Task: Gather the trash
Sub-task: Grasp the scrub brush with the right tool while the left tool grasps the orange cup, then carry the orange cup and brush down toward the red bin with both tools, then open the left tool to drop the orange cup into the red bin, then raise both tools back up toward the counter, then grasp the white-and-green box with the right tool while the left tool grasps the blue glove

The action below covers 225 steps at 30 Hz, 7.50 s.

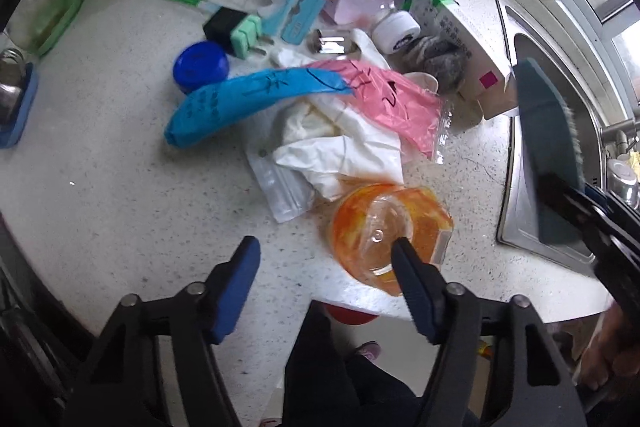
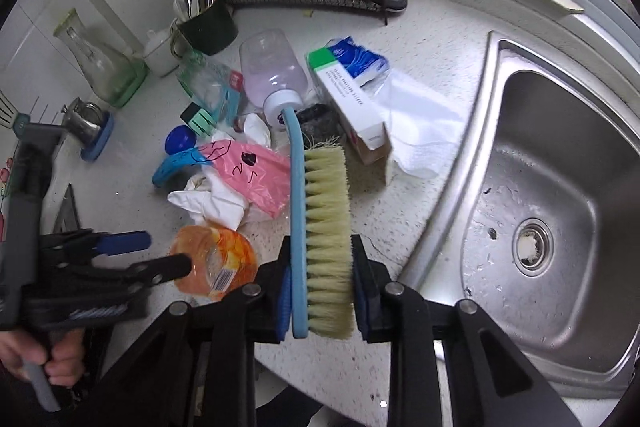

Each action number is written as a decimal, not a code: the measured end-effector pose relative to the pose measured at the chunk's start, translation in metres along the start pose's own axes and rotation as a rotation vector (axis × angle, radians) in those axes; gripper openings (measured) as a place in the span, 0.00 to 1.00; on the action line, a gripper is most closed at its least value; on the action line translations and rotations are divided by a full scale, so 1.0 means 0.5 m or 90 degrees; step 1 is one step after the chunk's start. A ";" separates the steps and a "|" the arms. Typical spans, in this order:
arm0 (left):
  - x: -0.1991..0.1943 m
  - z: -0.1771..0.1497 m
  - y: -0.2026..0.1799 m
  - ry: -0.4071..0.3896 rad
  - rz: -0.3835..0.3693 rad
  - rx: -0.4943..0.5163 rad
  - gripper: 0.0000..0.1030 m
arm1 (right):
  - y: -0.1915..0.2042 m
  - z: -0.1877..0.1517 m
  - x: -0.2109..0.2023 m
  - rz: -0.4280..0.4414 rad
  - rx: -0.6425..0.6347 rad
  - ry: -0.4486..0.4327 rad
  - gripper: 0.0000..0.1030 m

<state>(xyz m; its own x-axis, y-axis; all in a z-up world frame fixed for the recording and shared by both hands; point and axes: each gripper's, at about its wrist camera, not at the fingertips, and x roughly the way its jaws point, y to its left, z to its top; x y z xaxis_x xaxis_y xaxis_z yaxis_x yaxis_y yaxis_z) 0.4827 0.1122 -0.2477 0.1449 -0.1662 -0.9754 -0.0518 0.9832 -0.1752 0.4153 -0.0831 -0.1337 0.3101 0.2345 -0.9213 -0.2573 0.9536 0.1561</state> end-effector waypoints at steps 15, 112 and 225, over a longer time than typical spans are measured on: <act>0.072 -0.002 -0.008 0.042 -0.012 -0.038 0.04 | 0.007 -0.042 0.042 0.018 0.059 0.005 0.23; 1.159 -0.689 -0.076 0.049 0.016 0.001 0.10 | -0.232 -0.847 1.045 -0.028 0.045 0.203 0.23; -0.088 0.078 0.087 -0.139 0.040 -0.035 1.00 | 0.019 0.195 0.234 -0.126 -0.039 0.018 0.62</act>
<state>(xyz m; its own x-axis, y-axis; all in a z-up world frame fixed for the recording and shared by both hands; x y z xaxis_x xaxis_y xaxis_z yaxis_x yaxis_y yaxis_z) 0.5128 0.1652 -0.2074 0.3490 -0.0783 -0.9338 -0.1209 0.9844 -0.1278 0.5383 -0.0281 -0.2054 0.3347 0.0381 -0.9416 -0.2491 0.9672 -0.0494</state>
